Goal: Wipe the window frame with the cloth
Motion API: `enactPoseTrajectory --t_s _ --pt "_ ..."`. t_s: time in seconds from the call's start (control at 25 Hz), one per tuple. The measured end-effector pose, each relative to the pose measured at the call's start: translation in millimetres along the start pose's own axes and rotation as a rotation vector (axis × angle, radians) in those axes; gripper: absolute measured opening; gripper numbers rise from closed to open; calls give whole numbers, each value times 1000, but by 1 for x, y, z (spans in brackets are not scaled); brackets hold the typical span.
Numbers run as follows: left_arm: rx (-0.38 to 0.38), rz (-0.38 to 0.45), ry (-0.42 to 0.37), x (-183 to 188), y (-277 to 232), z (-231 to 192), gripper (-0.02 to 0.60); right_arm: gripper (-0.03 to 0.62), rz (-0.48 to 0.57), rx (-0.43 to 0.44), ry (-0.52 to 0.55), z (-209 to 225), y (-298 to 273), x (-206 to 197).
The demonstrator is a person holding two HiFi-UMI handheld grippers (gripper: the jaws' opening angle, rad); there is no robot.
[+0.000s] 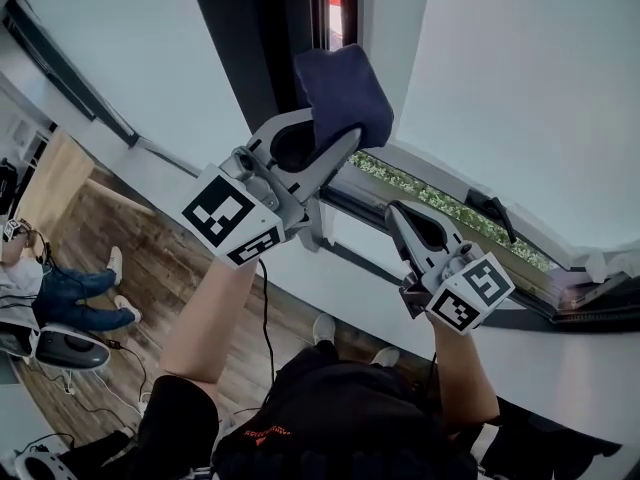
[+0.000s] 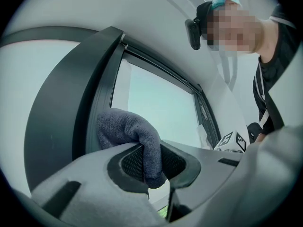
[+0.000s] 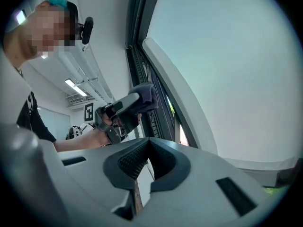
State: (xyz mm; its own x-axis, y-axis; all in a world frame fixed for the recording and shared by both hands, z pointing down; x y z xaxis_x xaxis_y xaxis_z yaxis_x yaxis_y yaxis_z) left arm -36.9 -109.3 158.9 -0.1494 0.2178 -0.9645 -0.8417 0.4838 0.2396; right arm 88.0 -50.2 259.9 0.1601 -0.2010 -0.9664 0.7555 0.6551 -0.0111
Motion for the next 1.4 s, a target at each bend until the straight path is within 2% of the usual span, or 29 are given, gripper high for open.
enactPoseTrajectory --t_s 0.24,0.4,1.04,1.4 --pt "3 37 -73 33 -4 0 61 3 8 17 11 -4 -5 6" --pt "11 37 -93 37 -3 1 61 3 9 27 6 -5 -5 4" --pt "58 -36 68 -29 13 -20 61 3 -51 25 -41 -1 -18 -22" --pt "80 -73 115 -61 22 -22 61 3 -73 28 -52 2 -22 -34"
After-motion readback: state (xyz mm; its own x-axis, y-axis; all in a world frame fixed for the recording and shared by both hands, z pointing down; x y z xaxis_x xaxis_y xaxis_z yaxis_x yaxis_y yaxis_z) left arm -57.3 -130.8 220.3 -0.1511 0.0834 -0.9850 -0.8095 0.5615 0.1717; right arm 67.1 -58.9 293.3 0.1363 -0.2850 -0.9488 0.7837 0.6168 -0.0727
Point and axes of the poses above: the fingertips, and each gripper's own axes: y backward along the fingers, z to its right, x out of its top, the point moved 4 cm from there along y, backward along the fingers, and after that the axes turned 2 degrees about x, right-handed, at the moved point
